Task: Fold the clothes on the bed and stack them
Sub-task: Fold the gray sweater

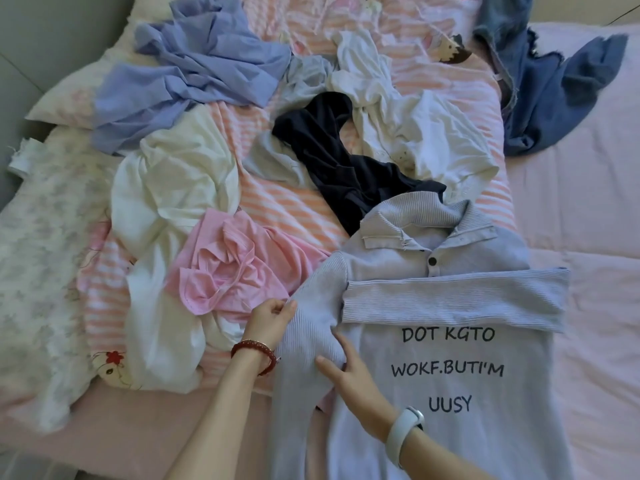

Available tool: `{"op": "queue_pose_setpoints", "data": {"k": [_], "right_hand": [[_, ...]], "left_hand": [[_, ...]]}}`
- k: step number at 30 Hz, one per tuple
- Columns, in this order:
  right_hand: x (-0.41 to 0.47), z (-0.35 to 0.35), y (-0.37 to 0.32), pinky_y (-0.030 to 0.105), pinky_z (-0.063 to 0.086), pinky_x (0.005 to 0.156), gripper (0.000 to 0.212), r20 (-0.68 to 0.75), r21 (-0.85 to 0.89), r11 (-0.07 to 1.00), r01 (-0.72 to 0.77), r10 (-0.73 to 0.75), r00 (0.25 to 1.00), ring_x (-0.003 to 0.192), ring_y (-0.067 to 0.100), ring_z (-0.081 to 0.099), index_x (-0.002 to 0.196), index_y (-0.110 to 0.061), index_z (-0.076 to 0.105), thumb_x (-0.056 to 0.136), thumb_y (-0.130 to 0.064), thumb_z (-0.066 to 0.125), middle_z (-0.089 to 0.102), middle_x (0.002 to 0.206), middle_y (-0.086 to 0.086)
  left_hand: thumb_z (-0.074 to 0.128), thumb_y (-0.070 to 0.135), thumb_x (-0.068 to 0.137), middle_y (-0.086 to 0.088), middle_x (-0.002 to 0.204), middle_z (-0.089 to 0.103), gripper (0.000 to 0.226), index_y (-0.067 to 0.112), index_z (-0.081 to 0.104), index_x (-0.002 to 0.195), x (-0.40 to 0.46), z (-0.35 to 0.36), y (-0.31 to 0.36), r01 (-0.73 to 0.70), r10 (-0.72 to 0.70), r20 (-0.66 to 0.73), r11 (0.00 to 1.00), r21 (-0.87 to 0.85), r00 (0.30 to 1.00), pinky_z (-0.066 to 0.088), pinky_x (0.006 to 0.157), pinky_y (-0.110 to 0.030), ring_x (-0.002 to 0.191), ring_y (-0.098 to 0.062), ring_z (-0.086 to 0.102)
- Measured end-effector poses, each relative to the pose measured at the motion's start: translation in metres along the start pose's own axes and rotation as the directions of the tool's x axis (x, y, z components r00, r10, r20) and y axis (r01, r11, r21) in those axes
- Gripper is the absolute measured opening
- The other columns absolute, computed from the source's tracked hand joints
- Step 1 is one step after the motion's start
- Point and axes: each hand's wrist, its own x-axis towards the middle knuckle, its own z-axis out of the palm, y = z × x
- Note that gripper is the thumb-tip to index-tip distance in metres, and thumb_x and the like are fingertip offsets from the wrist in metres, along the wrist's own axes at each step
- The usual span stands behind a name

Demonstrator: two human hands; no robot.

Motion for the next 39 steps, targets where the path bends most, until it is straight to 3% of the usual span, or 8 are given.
{"op": "queue_pose_setpoints", "data": {"k": [3,8,13,16,23,31,35,39], "right_hand": [[-0.005,-0.011,-0.004,0.012,0.048,0.067,0.036,-0.013,0.072,0.996,-0.048,0.049,0.999,0.086,-0.001,0.06,0.127,-0.028,0.045,0.093,-0.019,0.055,0.059,0.111,-0.007],[-0.002,-0.052,-0.034,0.036,0.05,0.083,0.039,-0.157,0.21,0.977,-0.022,0.055,0.986,0.087,0.019,0.061,0.13,-0.021,0.049,0.092,-0.012,0.055,0.064,0.1,0.013],[0.004,-0.122,-0.055,0.025,0.04,0.073,0.046,-0.362,-0.421,0.907,0.021,-0.189,0.913,0.085,0.013,0.05,0.138,-0.021,0.041,0.094,-0.025,0.052,0.052,0.114,0.012],[0.003,-0.133,-0.042,0.031,0.043,0.087,0.051,-0.385,-0.574,0.819,0.01,-0.28,0.88,0.1,0.016,0.05,0.14,-0.019,0.036,0.093,-0.034,0.051,0.042,0.13,0.01],[0.023,-0.098,-0.008,0.041,0.039,0.098,0.078,-0.398,-0.717,0.658,-0.231,-0.113,0.91,0.125,0.032,0.031,0.144,-0.019,0.017,0.084,-0.052,0.055,0.027,0.136,0.009],[0.009,-0.122,0.007,0.037,0.042,0.078,0.027,-0.468,-0.722,0.671,-0.17,-0.292,0.834,0.102,0.03,0.044,0.11,-0.008,0.049,0.083,-0.01,0.048,0.045,0.11,0.011],[0.005,-0.113,0.003,0.032,0.041,0.083,0.039,-0.469,-0.637,0.771,-0.013,-0.375,0.8,0.106,0.026,0.045,0.123,-0.009,0.047,0.088,-0.026,0.051,0.048,0.11,0.009],[0.024,-0.09,-0.013,0.04,0.039,0.091,0.055,-0.536,-0.632,0.758,-0.161,-0.277,0.798,0.116,0.028,0.038,0.13,-0.017,0.041,0.085,-0.045,0.056,0.041,0.124,0.007]], "left_hand": [[0.057,0.023,0.092,-0.009,0.083,0.061,0.021,0.012,0.055,0.074,-0.001,0.005,0.009,-0.023,0.028,-0.069,0.997,0.068,0.997,0.046,0.078,-0.035,0.081,-0.024,0.057],[0.062,0.028,0.085,-0.014,0.081,0.064,0.021,0.015,0.054,0.071,-0.003,0.017,0.029,-0.032,0.05,-0.129,0.99,0.136,0.99,0.054,0.078,-0.046,0.08,-0.032,0.063],[0.051,0.007,0.093,-0.012,0.08,0.064,0.014,0.016,0.051,0.082,-0.01,0.047,0.055,-0.058,0.071,0.151,0.994,-0.091,0.986,0.049,0.047,-0.025,0.052,-0.017,0.06],[0.052,0.008,0.091,-0.009,0.101,0.062,0.013,0.017,0.056,0.099,-0.004,0.061,0.057,-0.221,0.202,0.129,0.963,0.157,0.971,0.052,0.07,-0.031,0.075,-0.019,0.059],[0.048,0.02,0.092,-0.003,0.149,0.03,0.052,0.025,0.035,0.142,0.017,0.084,0.058,-0.449,0.361,0.291,0.51,0.734,0.886,0.019,0.112,-0.034,0.136,-0.024,0.023],[0.034,0.038,0.075,0.003,0.097,0.067,0.036,0.026,0.065,0.09,0.02,0.077,0.057,-0.477,0.395,0.297,0.515,0.712,0.869,0.027,0.093,-0.031,0.105,-0.021,0.054],[0.04,0.048,0.071,0.0,0.073,0.061,0.024,0.029,0.053,0.067,0.012,0.077,0.067,-0.532,0.397,0.358,0.555,0.64,0.845,0.033,0.072,-0.028,0.084,-0.026,0.058],[0.035,0.061,0.068,0.003,0.078,0.066,0.048,0.026,0.064,0.079,0.004,0.085,0.077,-0.604,0.507,0.374,0.433,0.669,0.777,0.039,0.067,-0.028,0.081,-0.021,0.058]]}}
